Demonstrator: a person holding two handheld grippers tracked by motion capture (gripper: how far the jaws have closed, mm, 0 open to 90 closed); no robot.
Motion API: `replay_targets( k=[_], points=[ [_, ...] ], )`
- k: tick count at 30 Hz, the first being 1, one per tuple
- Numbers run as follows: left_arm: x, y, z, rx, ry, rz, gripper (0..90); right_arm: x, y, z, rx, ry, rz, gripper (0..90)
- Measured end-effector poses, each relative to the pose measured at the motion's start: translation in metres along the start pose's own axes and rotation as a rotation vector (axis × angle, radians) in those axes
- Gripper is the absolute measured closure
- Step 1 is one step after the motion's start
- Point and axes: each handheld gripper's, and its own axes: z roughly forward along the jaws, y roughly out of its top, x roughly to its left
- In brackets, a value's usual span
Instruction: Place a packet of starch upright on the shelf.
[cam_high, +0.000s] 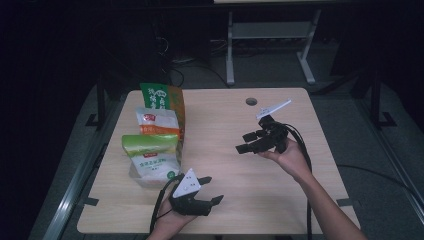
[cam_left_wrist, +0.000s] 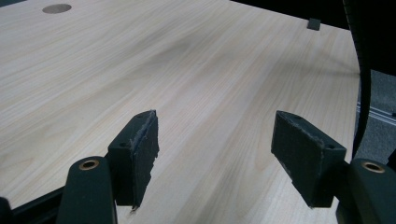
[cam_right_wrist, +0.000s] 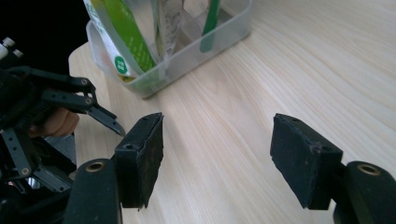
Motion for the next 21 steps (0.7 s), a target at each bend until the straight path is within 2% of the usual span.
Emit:
replay_targets(
  k=[10, 21],
  points=[
    [0.002, 0.000, -0.001, 0.008, 0.002, 0.005, 30.9, -0.005, -0.017, -0.011, -0.028, -0.018, 0.017, 33.2],
    [0.001, -0.001, -0.001, 0.005, 0.006, -0.010, 30.5, -0.013, -0.042, -0.027, -0.039, -0.042, 0.067, 32.7]
  ],
)
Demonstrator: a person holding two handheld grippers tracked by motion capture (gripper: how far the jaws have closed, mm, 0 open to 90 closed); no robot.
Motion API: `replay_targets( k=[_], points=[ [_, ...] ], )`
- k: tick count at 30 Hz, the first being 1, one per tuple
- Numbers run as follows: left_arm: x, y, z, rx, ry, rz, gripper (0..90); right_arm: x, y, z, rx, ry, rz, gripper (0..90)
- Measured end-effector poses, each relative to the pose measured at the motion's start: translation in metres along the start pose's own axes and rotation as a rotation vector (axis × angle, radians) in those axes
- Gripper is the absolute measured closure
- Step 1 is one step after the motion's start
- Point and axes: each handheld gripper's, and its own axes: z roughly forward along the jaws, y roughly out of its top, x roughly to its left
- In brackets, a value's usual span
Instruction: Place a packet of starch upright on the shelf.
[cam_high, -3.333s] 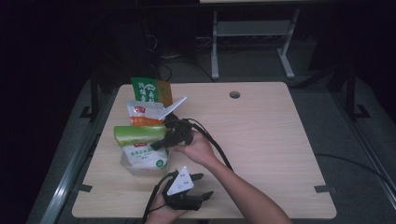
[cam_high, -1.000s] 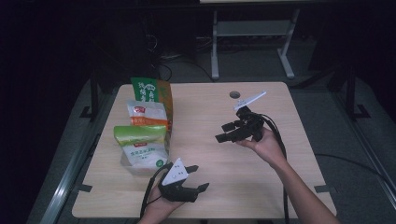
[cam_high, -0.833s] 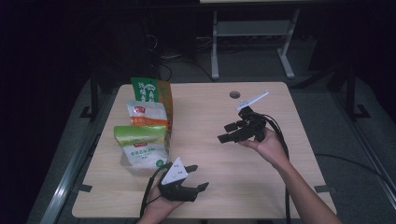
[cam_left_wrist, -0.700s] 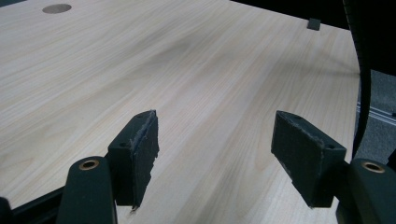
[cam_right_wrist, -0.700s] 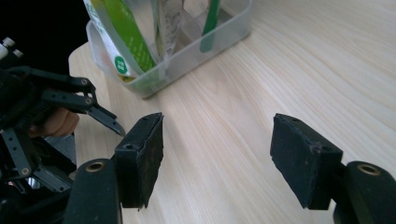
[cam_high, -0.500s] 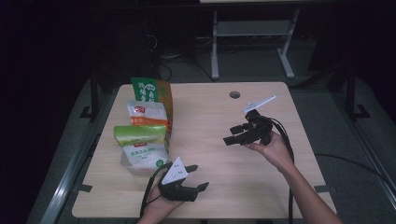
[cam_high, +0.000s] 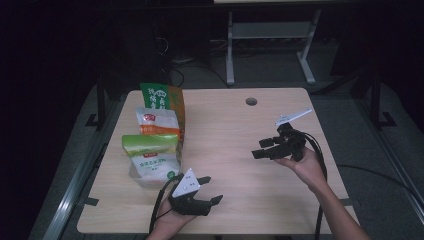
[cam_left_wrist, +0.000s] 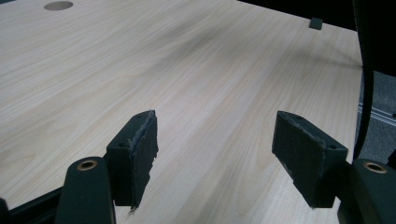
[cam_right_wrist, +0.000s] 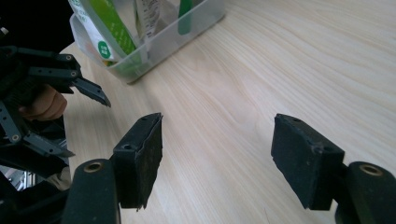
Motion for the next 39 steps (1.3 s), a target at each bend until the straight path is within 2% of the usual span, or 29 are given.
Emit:
replay_targets(
  k=[8, 16, 23, 39],
  points=[
    [0.000, 0.000, -0.001, 0.003, 0.003, 0.002, 30.4, -0.005, -0.014, -0.008, -0.001, -0.013, 0.021, 31.6],
    [0.000, 0.000, -0.001, 0.004, 0.004, -0.001, 30.3, -0.012, -0.030, -0.019, -0.031, -0.025, 0.049, 31.4],
    [-0.001, 0.000, -0.001, -0.002, 0.006, -0.010, 29.9, -0.016, -0.043, -0.022, -0.014, -0.042, 0.072, 31.0],
    [0.001, -0.001, -0.003, -0.010, 0.014, -0.008, 29.5, -0.026, -0.090, -0.029, -0.016, -0.057, 0.145, 29.9]
  ],
)
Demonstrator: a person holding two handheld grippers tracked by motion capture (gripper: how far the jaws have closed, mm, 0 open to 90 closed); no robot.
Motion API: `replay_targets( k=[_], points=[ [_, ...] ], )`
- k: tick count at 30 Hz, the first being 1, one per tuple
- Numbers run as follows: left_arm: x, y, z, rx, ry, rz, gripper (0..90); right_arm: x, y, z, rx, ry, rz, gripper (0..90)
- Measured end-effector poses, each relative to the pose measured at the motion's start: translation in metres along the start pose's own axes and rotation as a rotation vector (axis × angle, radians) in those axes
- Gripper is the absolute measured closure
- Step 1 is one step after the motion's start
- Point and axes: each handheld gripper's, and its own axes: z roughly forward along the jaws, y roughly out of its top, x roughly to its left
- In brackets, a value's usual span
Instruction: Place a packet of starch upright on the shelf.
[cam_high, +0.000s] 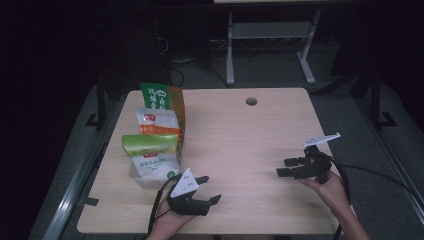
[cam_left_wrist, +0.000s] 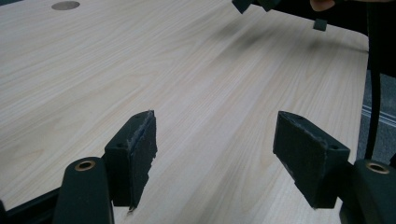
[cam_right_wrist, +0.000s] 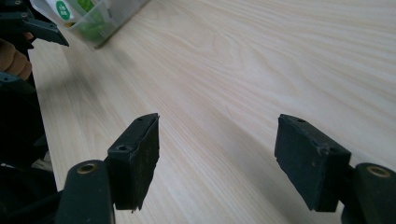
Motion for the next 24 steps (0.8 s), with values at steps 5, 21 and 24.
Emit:
replay_targets(
  k=[5, 21, 24],
  points=[
    [0.001, -0.001, -0.001, 0.001, 0.004, 0.003, 29.5, -0.005, -0.015, -0.002, 0.000, -0.006, 0.019, 29.8],
    [0.001, -0.002, -0.003, 0.003, 0.008, -0.003, 29.5, 0.000, -0.048, -0.010, -0.021, -0.004, 0.052, 28.5],
    [0.001, -0.002, -0.005, 0.001, 0.009, -0.003, 29.5, 0.005, -0.050, -0.013, -0.039, 0.005, 0.045, 27.6]
  ],
)
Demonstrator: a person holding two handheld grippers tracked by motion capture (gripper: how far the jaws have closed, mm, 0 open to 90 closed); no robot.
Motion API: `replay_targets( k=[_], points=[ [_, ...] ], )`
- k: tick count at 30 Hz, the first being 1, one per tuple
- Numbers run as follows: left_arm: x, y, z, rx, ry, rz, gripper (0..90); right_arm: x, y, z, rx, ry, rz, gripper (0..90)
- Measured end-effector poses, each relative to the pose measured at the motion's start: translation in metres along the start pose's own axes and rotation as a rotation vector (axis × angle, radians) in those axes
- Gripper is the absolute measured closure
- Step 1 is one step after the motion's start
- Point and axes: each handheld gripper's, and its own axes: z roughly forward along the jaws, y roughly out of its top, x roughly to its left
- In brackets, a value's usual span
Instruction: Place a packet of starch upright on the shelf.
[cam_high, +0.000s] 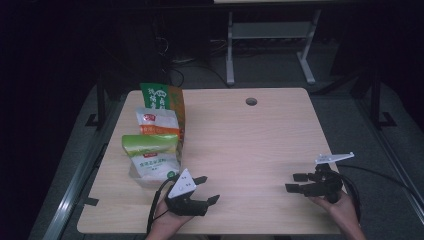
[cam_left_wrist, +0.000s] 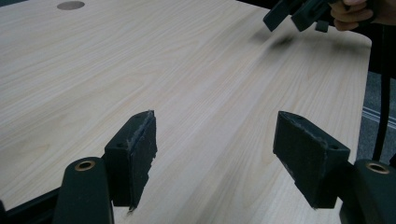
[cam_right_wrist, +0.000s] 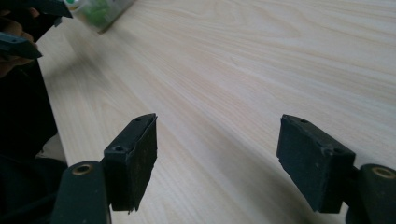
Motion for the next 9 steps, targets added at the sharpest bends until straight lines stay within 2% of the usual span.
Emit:
replay_targets(
  k=[4, 9],
  points=[
    [0.0000, -0.0007, -0.0009, -0.001, 0.003, -0.008, 29.5, 0.0045, -0.0028, -0.0010, -0.013, -0.012, -0.014, 26.1],
    [-0.0013, -0.0001, -0.0013, -0.003, 0.002, -0.002, 29.4, 0.0097, -0.0060, -0.0033, -0.057, -0.012, -0.020, 24.5]
  ],
)
